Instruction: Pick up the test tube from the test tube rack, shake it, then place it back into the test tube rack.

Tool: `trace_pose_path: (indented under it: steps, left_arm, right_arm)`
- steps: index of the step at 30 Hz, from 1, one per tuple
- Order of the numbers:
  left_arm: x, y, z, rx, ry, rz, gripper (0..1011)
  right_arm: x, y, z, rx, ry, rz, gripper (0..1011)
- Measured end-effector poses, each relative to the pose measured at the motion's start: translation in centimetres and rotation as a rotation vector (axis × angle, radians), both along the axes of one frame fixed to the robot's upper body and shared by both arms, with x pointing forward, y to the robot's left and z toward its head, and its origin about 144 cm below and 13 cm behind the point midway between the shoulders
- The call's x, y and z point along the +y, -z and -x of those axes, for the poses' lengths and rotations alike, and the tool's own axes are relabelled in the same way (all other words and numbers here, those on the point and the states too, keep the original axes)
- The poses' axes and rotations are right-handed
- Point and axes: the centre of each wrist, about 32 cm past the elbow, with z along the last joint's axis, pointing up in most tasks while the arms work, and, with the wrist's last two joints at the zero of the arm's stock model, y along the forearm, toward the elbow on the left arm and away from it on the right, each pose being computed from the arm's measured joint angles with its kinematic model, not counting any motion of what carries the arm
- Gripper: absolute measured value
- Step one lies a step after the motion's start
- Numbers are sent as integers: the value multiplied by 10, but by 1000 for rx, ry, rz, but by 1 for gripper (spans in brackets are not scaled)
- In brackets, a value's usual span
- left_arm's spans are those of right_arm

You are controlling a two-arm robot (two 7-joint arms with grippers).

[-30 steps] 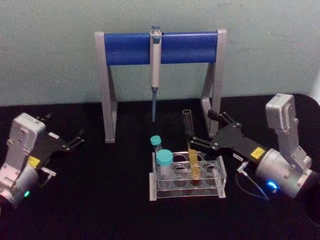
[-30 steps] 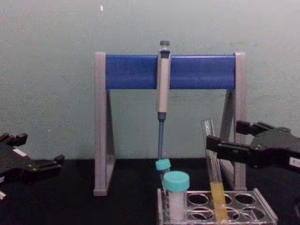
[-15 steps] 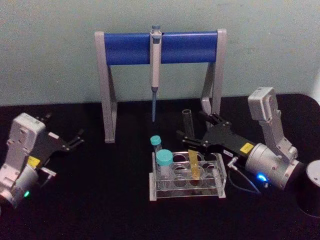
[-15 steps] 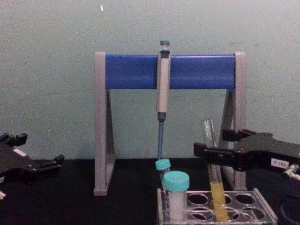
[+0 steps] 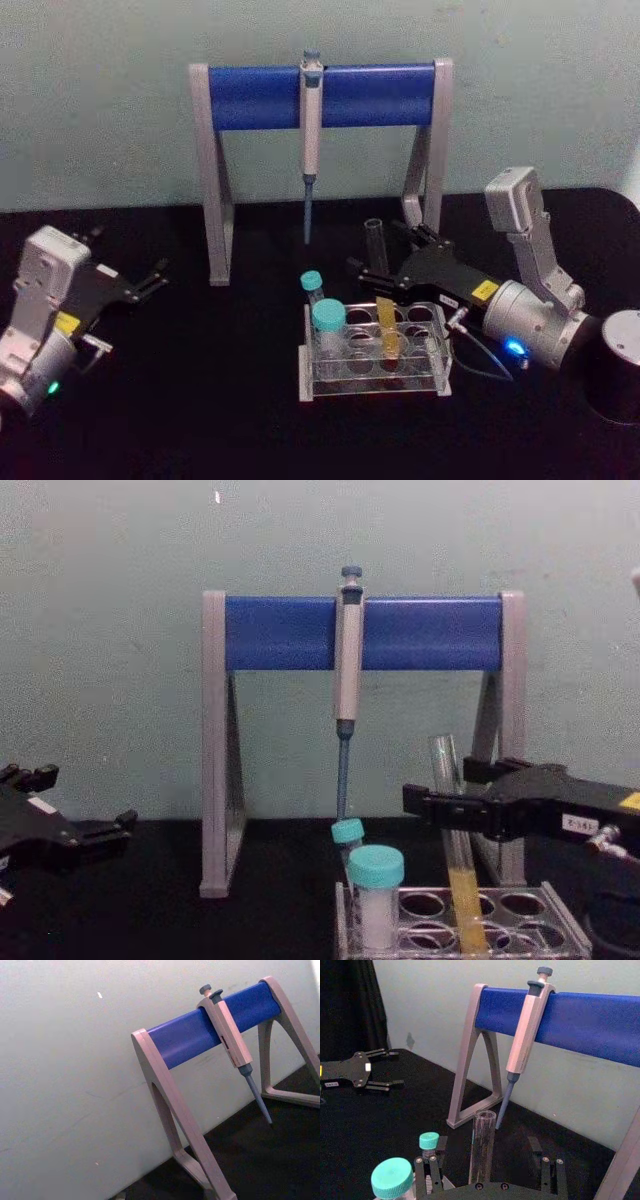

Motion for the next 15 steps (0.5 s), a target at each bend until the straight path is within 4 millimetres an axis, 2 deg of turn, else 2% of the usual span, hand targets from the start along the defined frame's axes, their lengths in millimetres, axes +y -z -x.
trace_pose_path:
  steps: [15]
  left_arm:
    - [0,0,0,0,0,0,1001]
  right_arm:
    - [0,0,0,-1,4,1,1000]
